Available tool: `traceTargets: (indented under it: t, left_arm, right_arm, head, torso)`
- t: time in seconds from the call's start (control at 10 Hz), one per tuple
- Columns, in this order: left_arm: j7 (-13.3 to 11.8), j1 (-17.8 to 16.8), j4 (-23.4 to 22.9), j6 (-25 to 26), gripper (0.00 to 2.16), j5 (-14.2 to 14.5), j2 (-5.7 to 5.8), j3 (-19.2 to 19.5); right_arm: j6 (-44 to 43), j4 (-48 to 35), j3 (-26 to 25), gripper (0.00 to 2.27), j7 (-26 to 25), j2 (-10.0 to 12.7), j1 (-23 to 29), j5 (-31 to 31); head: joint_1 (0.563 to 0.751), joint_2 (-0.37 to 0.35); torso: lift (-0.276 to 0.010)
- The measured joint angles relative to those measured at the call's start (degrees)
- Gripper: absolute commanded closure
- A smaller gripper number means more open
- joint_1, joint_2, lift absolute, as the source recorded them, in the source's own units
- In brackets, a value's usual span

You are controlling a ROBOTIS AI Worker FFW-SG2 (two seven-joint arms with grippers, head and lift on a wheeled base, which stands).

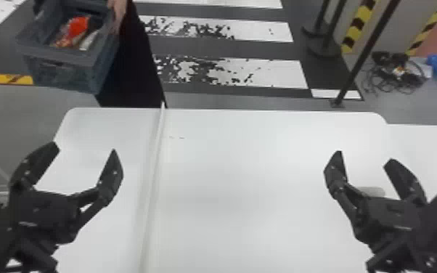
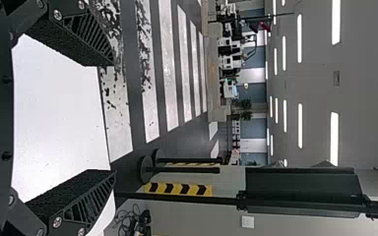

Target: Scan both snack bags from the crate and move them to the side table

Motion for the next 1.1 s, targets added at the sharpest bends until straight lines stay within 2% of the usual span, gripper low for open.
traceTargets:
  t: [0.1,0.6,1.1]
  left_arm:
    - [1.9,-0.2,0.0,-0.1,0.06,-1.2,0.0,-0.5]
    - [2.3,-0.5,0.5,-0.6,0.07,-1.7,-0.2,-0.8]
    - [4.6,-0.6,0.0,0.8,0.08,-1.5,-0.55,-0.8]
  right_arm:
    - [0.0,0.0,0.0,0.15,0.0,0.0,0.0,0.0]
    - [0.0,0.1,0.0,0.15,0.0,-0.1,-0.1,-0.1]
    - [0.0,0.0,0.2,0.15,0.1,0.1,0.0,-0.1]
  head:
    - [0.695,-0.026]
    - [0.695,-0.024]
    - [0.695,-0.009]
  torso:
    - [-0.029]
    - [-0.029]
    - [-0.029]
